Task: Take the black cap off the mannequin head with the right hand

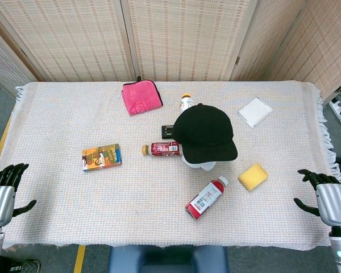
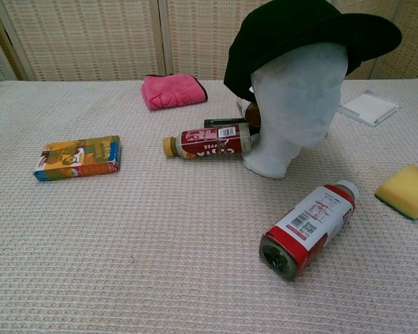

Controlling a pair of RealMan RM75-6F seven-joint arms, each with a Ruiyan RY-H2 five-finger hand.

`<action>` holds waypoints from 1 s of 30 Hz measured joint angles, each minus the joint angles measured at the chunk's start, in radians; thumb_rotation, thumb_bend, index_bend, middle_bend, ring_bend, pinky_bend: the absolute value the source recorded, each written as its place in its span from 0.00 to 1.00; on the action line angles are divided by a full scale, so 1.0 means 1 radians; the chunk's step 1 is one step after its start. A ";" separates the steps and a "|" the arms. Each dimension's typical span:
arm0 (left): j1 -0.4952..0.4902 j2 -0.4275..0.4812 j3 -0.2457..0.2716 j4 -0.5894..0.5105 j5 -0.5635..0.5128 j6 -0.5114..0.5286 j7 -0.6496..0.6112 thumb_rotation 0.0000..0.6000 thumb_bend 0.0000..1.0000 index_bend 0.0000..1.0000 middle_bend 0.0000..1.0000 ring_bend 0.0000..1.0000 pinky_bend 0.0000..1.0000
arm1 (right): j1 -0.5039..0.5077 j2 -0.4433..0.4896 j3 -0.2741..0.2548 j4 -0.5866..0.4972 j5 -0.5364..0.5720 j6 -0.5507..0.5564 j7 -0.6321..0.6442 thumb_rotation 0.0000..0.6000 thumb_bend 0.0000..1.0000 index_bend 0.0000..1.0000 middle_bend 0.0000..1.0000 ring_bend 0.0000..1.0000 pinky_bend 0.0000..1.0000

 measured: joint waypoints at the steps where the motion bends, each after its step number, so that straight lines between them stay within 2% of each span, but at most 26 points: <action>1: -0.001 0.002 0.002 -0.003 -0.003 -0.006 0.001 1.00 0.16 0.17 0.18 0.14 0.20 | 0.000 0.000 -0.001 -0.001 -0.001 -0.001 -0.002 1.00 0.08 0.28 0.41 0.38 0.41; 14: 0.001 -0.001 0.009 0.011 -0.006 -0.009 -0.010 1.00 0.16 0.17 0.18 0.14 0.20 | -0.003 -0.002 -0.007 -0.010 -0.016 0.003 -0.010 1.00 0.09 0.28 0.41 0.38 0.41; 18: 0.002 0.001 0.010 0.009 -0.004 -0.008 -0.011 1.00 0.16 0.17 0.18 0.14 0.20 | -0.002 0.000 -0.005 -0.006 -0.024 0.011 -0.017 1.00 0.09 0.28 0.41 0.40 0.43; 22: 0.001 0.003 0.009 0.006 -0.002 -0.005 -0.012 1.00 0.16 0.17 0.18 0.14 0.20 | -0.001 0.001 -0.001 -0.006 -0.031 0.020 -0.029 1.00 0.09 0.28 0.41 0.48 0.58; 26: -0.001 0.010 0.009 0.005 0.000 -0.008 -0.017 1.00 0.16 0.18 0.18 0.14 0.20 | 0.014 0.010 0.015 -0.020 -0.064 0.036 -0.043 1.00 0.09 0.27 0.41 0.62 0.74; 30: -0.002 0.018 0.007 0.002 0.002 -0.008 -0.031 1.00 0.16 0.18 0.18 0.14 0.20 | 0.046 0.034 0.035 -0.061 -0.095 0.033 -0.049 1.00 0.09 0.26 0.39 0.70 0.83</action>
